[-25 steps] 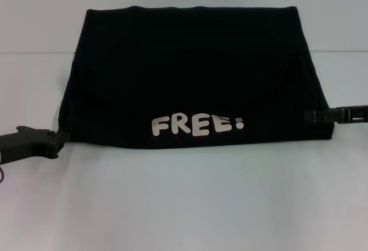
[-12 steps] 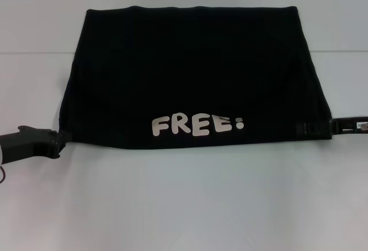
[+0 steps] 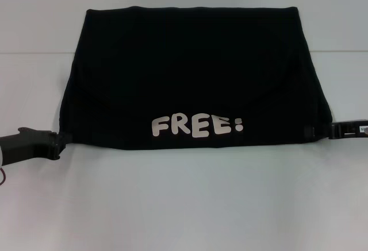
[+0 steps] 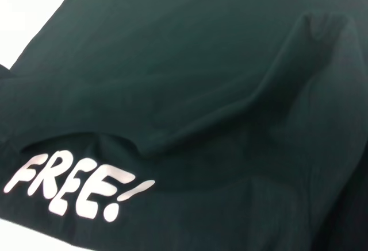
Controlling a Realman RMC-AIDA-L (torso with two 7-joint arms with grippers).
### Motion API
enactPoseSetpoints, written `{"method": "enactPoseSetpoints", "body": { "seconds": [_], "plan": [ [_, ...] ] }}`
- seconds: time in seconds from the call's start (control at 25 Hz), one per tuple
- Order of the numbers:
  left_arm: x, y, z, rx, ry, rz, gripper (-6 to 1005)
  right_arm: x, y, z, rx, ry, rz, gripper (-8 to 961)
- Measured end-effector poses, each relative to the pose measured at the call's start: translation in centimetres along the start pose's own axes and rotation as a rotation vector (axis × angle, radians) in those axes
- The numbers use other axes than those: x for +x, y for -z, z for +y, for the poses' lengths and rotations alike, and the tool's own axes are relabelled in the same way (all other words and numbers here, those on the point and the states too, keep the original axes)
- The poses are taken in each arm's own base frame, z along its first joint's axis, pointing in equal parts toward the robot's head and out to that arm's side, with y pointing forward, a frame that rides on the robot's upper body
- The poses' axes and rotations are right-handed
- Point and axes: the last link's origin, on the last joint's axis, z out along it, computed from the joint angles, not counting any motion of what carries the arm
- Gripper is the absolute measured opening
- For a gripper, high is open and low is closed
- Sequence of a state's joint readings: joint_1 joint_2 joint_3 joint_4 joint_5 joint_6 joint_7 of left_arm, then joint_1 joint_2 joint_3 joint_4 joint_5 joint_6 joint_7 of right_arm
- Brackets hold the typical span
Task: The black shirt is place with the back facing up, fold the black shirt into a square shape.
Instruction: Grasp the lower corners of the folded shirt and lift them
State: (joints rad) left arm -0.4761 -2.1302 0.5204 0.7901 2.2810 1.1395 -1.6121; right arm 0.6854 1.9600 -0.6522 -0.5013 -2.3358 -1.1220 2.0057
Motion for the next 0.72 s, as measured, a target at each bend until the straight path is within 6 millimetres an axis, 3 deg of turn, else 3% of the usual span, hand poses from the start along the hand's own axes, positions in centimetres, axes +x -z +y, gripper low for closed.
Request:
{"method": "enactPoseSetpoints", "body": {
  "seconds": [0.36,0.48,0.56,0.72],
  "plan": [
    [-0.3,0.0,0.2,-0.008,0.012,-0.001,-2,1.1,1.0,-0.3,-0.027,0.008,-0.003,322],
    [-0.3,0.2,0.8,-0.054,0.009,-0.004,-1,1.6,1.5,-0.4,-0.051,0.016,-0.018,177],
    [-0.3,0.8,1.1,-0.09,0.017,0.004,-1,2.4,2.1,-0.5,-0.076,0.013,-0.035,80],
    [-0.5,2.9,1.2,-0.141,0.067,0.038,-1,4.4,4.1,-1.1,-0.116,0.001,-0.06,26]
  ]
}}
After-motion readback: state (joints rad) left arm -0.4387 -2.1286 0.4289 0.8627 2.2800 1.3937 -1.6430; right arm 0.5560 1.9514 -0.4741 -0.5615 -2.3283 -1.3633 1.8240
